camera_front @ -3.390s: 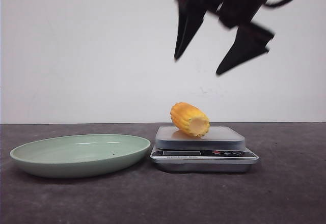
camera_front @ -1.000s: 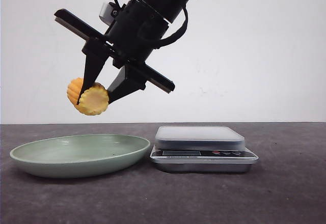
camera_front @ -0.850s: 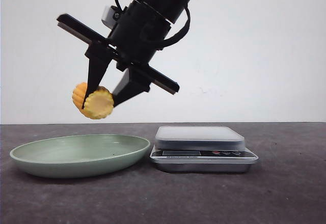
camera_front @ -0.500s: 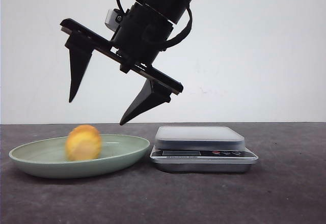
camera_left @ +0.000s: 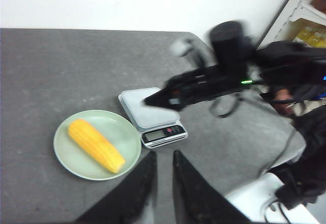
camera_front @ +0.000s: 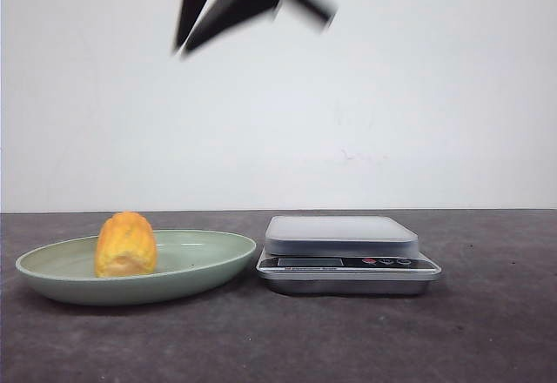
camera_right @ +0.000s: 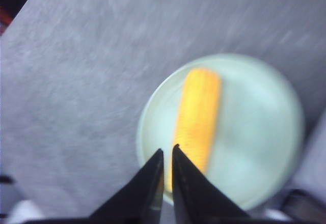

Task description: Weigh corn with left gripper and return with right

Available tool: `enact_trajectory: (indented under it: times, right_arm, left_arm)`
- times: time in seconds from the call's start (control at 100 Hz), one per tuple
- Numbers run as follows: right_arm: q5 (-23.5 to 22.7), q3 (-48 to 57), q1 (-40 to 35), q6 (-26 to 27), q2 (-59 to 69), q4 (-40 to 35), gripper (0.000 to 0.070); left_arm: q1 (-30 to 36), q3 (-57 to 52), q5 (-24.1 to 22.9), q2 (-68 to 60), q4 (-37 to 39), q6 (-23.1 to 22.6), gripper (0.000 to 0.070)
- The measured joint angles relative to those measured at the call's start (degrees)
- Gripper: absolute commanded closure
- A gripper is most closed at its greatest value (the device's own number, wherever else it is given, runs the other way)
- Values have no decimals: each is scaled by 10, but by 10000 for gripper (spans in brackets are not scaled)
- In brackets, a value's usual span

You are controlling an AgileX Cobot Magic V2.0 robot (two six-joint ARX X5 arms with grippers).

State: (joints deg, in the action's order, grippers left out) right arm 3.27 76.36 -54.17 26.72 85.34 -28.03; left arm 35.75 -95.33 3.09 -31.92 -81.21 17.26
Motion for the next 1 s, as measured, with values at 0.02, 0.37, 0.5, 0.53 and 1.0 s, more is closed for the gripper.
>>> enact_trajectory:
  times: [0.02, 0.37, 0.5, 0.53, 1.0]
  right_arm:
    - [21, 0, -6, -15, -14, -11, 686]
    - [256, 0, -173, -221, -255, -56, 685]
    - [325, -1, -213, -264, -330, -55, 686]
    - [328, -3, -218, -276, -346, -54, 687]
    - [343, -38, -224, -340, -503, -133, 688]
  left_arm:
    - [0, 0, -1, 0, 0, -2, 690]
    - [0, 0, -109, 0, 0, -32, 690]
    - [0, 0, -186, 0, 0, -33, 690]
    - [0, 0, -199, 0, 0, -34, 690]
    - [0, 0, -221, 0, 0, -14, 689]
